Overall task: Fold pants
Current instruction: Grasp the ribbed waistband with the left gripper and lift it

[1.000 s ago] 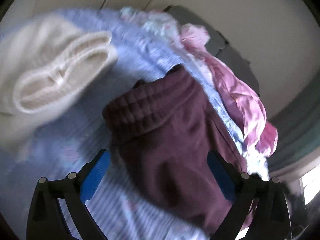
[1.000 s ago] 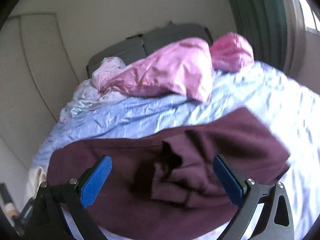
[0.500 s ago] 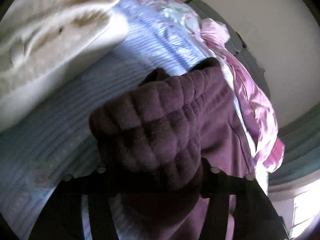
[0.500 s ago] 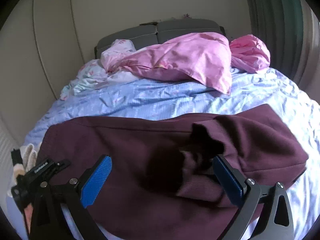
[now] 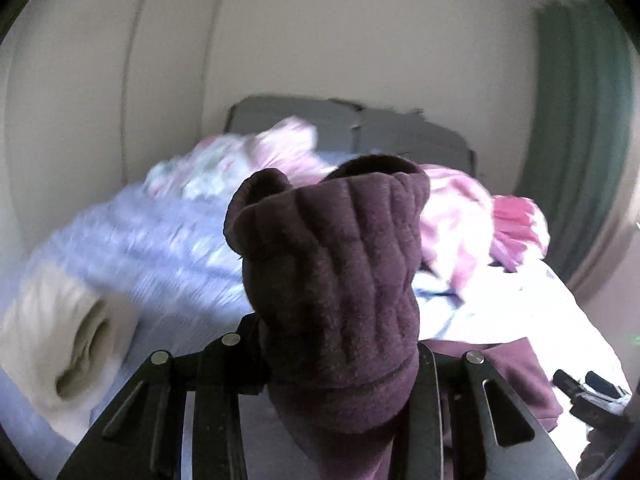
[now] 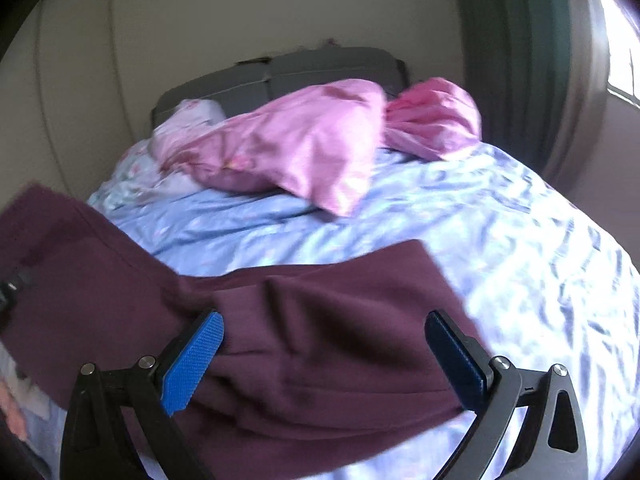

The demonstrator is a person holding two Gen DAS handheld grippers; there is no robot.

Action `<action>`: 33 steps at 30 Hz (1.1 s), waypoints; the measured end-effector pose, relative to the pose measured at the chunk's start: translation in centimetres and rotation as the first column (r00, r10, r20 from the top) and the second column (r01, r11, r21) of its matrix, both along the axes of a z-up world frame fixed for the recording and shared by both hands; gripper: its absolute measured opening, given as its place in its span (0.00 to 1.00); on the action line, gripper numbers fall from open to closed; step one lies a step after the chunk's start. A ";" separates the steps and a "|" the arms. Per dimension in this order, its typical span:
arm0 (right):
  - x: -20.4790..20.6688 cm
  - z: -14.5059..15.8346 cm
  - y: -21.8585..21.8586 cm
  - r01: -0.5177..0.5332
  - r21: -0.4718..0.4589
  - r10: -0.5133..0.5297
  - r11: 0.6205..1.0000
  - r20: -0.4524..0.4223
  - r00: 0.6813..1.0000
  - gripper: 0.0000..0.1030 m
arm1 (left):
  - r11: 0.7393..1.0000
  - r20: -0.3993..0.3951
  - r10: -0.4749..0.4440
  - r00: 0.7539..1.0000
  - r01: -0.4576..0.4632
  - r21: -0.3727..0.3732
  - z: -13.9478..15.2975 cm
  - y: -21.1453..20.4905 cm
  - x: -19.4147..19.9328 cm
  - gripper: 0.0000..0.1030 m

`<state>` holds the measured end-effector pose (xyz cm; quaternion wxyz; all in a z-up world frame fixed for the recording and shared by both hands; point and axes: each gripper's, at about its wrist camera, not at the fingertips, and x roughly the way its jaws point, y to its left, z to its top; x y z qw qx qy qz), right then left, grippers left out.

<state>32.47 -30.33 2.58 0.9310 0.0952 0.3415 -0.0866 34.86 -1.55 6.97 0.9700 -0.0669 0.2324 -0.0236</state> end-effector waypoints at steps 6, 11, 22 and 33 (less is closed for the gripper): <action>-2.7 0.7 -7.1 0.090 0.026 -0.091 0.996 0.033 0.995 1.00 | 0.988 0.049 -0.103 0.993 0.097 0.117 3.4 -10.2 0.1 0.32; -4.7 1.1 -13.2 0.234 -0.006 -0.233 0.972 0.066 0.970 0.99 | 0.958 0.039 -0.228 0.973 0.217 0.189 2.4 -20.0 -0.8 0.32; -8.2 -1.8 -22.4 0.414 0.023 -0.415 0.910 0.004 0.910 1.00 | 0.800 -0.137 -0.331 0.934 0.354 0.484 -10.9 -35.2 -3.1 0.34; -10.9 -0.1 -23.8 0.492 0.045 -0.494 0.870 0.073 0.867 1.00 | 0.778 -0.266 -0.192 0.945 0.312 0.545 -8.2 -35.0 -3.8 0.45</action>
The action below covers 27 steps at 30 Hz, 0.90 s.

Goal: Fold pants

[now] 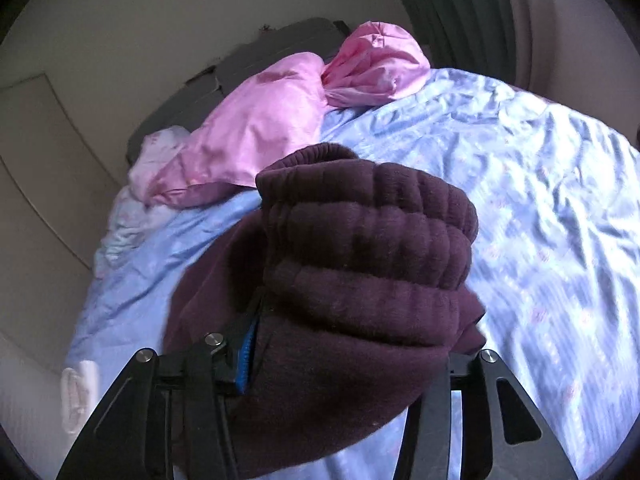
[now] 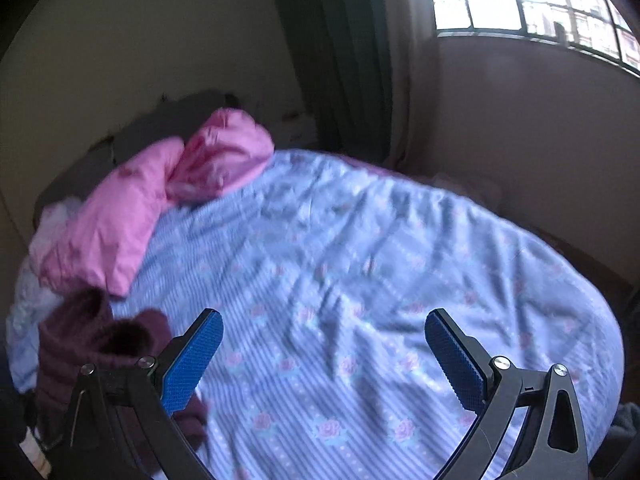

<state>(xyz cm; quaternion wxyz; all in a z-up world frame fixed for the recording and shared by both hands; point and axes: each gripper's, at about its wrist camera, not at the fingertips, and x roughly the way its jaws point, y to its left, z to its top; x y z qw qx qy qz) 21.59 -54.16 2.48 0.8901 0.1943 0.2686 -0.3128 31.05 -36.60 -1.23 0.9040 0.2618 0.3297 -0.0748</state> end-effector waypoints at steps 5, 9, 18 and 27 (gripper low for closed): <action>-2.3 3.6 0.5 0.038 -0.069 -0.032 0.997 0.087 0.996 1.00 | 0.995 0.045 -0.032 0.998 0.027 0.098 0.1 0.3 -1.5 0.52; -3.3 5.5 1.1 0.055 -0.093 -0.043 0.994 0.126 0.991 1.00 | 0.985 -0.054 -0.025 0.998 0.034 0.167 -0.6 -0.3 -1.0 0.67; -3.3 6.1 3.1 -0.064 -0.083 0.074 0.995 0.131 0.989 1.00 | 0.969 -0.259 -0.247 0.934 0.236 -0.072 2.4 2.9 -2.8 0.87; -3.9 7.4 5.3 -0.137 -0.119 0.156 0.983 0.171 0.973 1.00 | 0.866 -0.071 -0.367 0.928 0.313 -0.389 8.6 12.1 -5.1 1.00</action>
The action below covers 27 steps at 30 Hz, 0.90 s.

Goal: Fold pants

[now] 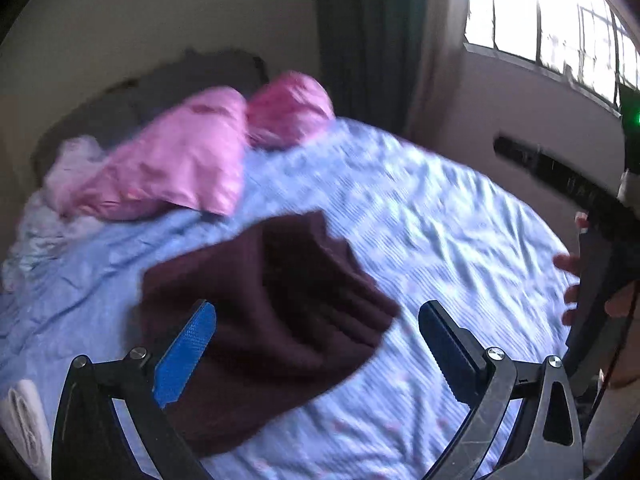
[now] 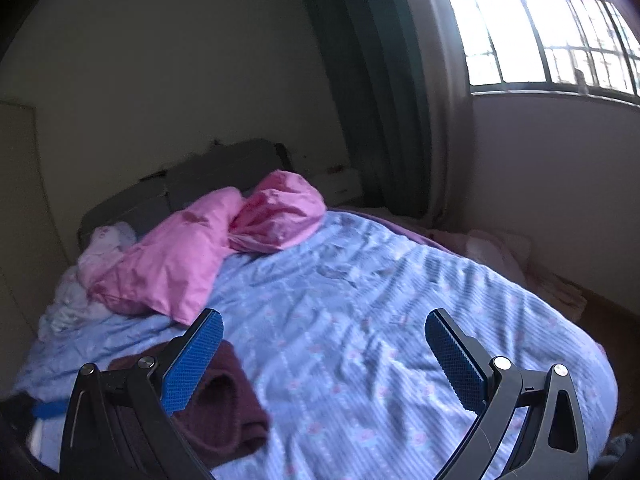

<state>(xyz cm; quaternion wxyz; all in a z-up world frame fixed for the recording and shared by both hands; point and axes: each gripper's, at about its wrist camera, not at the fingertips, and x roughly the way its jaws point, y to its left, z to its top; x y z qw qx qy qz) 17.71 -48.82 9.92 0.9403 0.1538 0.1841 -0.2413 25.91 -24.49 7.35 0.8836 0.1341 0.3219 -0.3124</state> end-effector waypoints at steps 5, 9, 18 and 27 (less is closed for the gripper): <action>1.8 -0.4 3.3 -0.147 -0.018 0.146 0.989 -0.019 0.989 1.00 | 0.993 -0.022 0.054 0.998 -0.056 -0.102 -0.9 4.3 1.1 1.00; 4.5 -2.2 6.5 -0.330 0.019 0.330 0.944 -0.096 0.939 1.00 | 0.989 -0.028 0.120 0.992 -0.122 -0.080 -2.2 6.4 1.3 1.00; 12.5 -8.9 8.4 -0.403 0.278 0.465 0.872 -0.213 0.859 0.97 | 0.968 -0.062 0.223 0.973 -0.229 -0.107 -6.2 9.5 3.1 1.00; 17.3 -15.1 5.2 -0.325 0.603 0.507 0.728 -0.155 0.848 0.78 | 0.943 -0.072 0.313 0.947 -0.319 -0.092 -8.7 10.6 4.9 1.00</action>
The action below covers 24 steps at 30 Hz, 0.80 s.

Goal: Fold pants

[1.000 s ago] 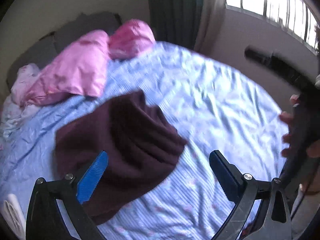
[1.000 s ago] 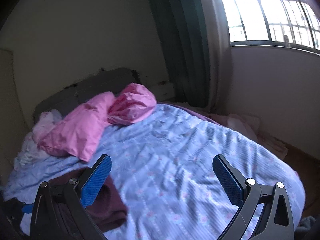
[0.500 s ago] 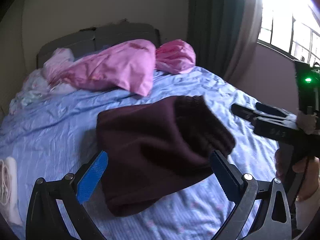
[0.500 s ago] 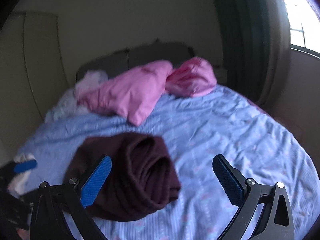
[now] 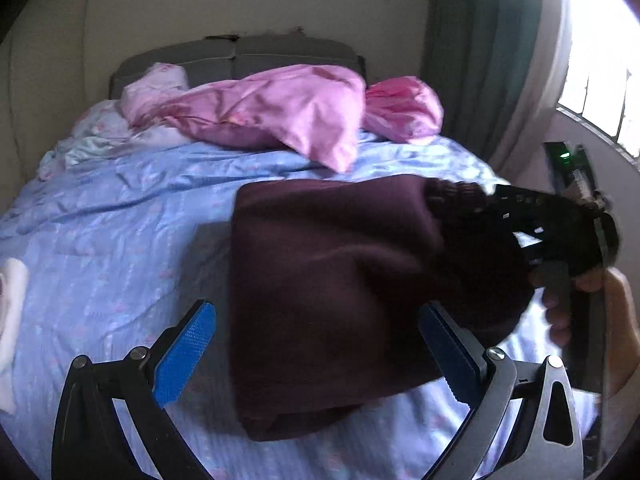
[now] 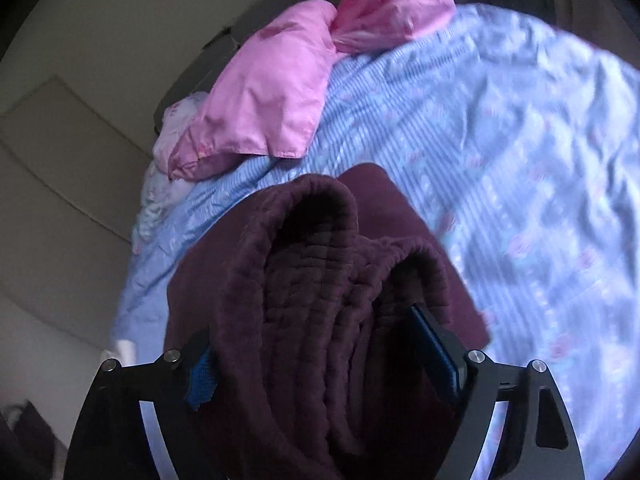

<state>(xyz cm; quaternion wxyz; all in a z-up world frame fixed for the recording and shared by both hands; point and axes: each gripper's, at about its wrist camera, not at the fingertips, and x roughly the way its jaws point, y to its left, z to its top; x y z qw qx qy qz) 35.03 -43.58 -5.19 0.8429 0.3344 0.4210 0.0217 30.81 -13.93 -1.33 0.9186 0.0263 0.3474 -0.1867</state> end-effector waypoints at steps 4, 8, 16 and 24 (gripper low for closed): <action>0.5 -1.6 -0.6 -0.029 0.193 0.024 0.981 0.029 0.999 0.37 | 1.000 -0.058 -0.010 0.998 0.012 0.029 -2.3 -0.6 0.8 1.00; 0.4 1.4 -0.4 -0.088 0.097 0.072 0.991 0.154 0.985 0.30 | 0.999 -0.108 -0.042 0.993 0.044 0.018 -3.9 -1.6 1.0 1.00; 4.2 2.5 -0.6 -0.292 -0.129 0.314 0.948 0.207 0.926 0.30 | 0.989 -0.071 -0.048 0.996 0.058 0.134 -5.1 -4.1 0.1 1.00; 2.0 -2.0 -3.7 -0.240 -0.179 0.269 0.954 0.163 0.949 0.60 | 0.985 -0.065 -0.046 0.997 0.056 0.163 -5.2 -4.8 -0.3 1.00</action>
